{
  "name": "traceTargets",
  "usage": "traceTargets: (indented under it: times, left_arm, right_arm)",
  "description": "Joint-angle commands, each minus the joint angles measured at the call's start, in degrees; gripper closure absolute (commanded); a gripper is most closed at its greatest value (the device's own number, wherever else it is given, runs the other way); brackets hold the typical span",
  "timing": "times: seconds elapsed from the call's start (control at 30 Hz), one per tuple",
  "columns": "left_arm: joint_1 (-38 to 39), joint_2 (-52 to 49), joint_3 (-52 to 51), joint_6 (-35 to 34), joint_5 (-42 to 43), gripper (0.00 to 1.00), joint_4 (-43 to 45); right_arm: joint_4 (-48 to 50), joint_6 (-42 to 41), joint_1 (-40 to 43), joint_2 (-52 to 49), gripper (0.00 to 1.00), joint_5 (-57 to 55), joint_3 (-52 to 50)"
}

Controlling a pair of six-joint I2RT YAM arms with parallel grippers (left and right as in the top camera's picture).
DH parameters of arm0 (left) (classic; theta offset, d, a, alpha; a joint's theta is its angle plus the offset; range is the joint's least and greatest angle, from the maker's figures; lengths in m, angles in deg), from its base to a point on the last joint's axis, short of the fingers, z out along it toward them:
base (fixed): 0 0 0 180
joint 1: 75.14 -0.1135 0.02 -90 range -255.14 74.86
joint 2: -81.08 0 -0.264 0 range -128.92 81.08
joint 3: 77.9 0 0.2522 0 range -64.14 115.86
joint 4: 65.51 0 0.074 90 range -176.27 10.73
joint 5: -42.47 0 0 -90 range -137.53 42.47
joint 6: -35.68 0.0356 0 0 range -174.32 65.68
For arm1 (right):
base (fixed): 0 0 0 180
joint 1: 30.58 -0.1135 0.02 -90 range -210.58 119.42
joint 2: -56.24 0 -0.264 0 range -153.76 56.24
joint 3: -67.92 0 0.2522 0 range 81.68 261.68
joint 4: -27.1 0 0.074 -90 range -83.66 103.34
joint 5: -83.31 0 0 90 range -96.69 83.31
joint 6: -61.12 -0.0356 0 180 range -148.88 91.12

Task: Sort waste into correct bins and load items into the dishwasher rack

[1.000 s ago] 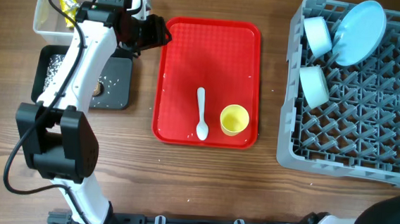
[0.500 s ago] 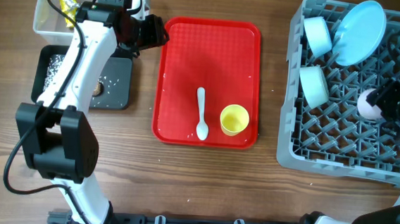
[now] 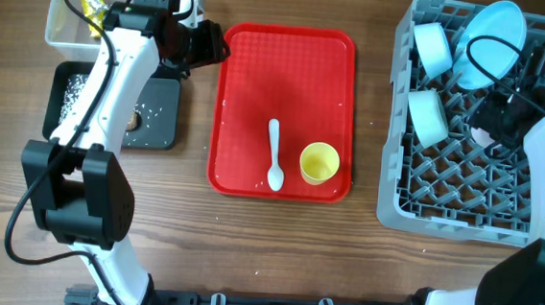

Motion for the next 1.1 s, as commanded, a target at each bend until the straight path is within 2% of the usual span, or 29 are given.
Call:
traceTargets:
  times: [0.0,0.3,0.33,0.5,0.57,0.67,0.83,0.97,1.07]
  left_arm:
    - [0.1,0.7,0.0,0.9,-0.5,0.42,0.0]
    - [0.1,0.7,0.0,0.9,-0.6,0.42,0.0]
    - [0.1,0.7,0.0,0.9,-0.6,0.42,0.0]
    - [0.1,0.7,0.0,0.9,-0.6,0.43,-0.1]
    - [0.1,0.7,0.0,0.9,-0.6,0.43,-0.1]
    - [0.1,0.7,0.0,0.9,-0.6,0.43,-0.1]
    - [0.1,0.7,0.0,0.9,-0.5,0.42,-0.3]
    - [0.2,0.7,0.0,0.9,-0.6,0.42,-0.8]
    - [0.2,0.7,0.0,0.9,-0.5,0.42,-1.3]
  right_arm:
    - [1.4,-1.0,-0.2,-2.0,0.61,-1.0,0.4]
    - [6.6,-1.1,-0.2,-2.7,0.62,3.1,0.4]
    - [7.0,-1.2,-0.2,-2.7,0.66,3.3,0.4]
    - [6.2,-1.2,-0.2,-5.7,0.66,4.2,0.3]
    - [6.0,-1.1,-0.2,-7.3,0.57,4.2,0.3]
    - [5.7,-1.1,-0.2,-7.3,0.31,4.2,0.3]
    - [4.2,-1.1,-0.2,-7.3,0.02,5.6,0.5]
    - [2.7,-1.2,-0.2,-5.1,0.00,8.8,1.1]
    - [-2.4,-1.1,-0.2,-1.1,0.00,9.0,5.1]
